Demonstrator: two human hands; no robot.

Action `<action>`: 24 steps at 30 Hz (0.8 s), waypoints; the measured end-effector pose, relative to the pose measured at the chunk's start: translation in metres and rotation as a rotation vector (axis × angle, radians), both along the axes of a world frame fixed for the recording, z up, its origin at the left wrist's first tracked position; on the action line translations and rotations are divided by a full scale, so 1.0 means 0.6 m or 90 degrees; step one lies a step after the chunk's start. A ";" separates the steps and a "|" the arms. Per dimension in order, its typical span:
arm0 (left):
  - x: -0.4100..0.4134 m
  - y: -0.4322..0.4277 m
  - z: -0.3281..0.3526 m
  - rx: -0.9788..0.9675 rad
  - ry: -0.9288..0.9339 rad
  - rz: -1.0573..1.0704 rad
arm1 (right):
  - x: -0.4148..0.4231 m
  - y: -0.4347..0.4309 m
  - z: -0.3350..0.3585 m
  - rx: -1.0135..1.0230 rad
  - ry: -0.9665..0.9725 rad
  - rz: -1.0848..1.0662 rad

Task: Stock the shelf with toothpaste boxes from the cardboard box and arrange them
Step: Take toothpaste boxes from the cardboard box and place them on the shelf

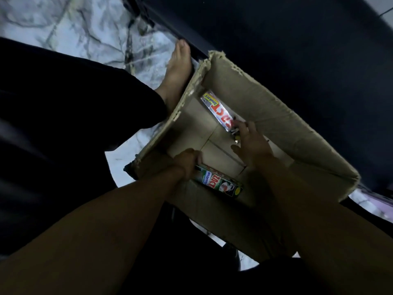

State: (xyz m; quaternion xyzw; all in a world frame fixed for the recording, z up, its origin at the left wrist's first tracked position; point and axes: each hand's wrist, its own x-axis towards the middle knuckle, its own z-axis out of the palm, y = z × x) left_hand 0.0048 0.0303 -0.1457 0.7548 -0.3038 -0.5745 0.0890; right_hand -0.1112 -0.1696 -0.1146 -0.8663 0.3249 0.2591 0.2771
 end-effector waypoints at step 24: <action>0.069 -0.062 0.166 -0.012 -0.052 -0.092 | -0.034 -0.001 0.124 -0.087 0.109 -0.136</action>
